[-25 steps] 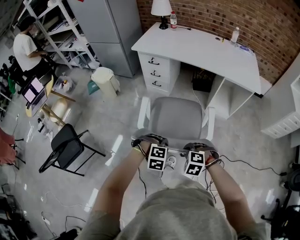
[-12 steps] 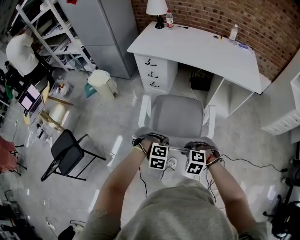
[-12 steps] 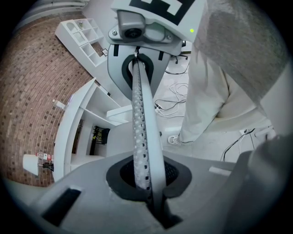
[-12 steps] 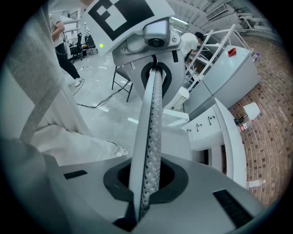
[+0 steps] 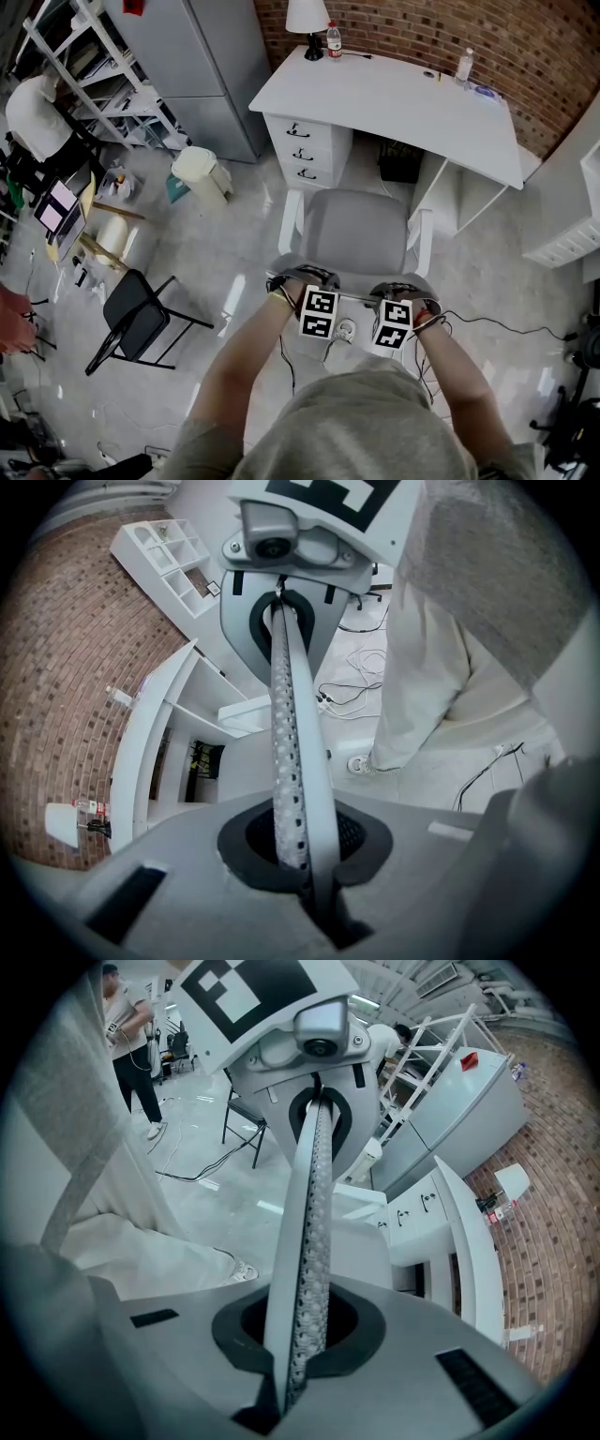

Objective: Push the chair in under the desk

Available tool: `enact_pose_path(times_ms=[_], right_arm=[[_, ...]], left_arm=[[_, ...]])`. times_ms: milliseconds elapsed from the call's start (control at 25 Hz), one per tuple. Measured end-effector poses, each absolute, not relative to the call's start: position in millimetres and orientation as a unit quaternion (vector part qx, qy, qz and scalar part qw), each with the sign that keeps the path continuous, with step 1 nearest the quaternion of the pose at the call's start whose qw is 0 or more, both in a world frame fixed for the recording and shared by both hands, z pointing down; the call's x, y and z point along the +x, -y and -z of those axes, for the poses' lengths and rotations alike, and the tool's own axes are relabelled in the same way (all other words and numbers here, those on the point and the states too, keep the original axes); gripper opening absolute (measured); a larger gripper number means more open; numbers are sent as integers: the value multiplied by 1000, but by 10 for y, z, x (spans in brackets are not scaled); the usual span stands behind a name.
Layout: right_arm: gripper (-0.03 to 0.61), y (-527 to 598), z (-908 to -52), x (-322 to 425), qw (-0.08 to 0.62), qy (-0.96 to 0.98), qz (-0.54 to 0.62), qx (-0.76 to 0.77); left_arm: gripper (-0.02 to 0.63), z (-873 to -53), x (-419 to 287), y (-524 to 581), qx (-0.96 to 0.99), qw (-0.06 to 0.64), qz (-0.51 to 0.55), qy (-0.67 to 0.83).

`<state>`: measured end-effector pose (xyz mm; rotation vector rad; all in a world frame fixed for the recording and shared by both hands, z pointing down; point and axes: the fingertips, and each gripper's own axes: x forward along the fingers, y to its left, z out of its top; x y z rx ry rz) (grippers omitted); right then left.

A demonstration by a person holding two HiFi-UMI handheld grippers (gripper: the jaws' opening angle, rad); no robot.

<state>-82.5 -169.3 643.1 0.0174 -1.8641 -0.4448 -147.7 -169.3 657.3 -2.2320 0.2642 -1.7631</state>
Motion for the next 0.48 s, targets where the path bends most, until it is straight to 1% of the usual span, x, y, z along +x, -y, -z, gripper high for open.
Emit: enact_pose_path(times_ms=[480], right_arm=[[9,2014,-6423,-897,578,795,183,21]], left_arm=[[18,-6570,-1540,2038,-776,152,608,-78]])
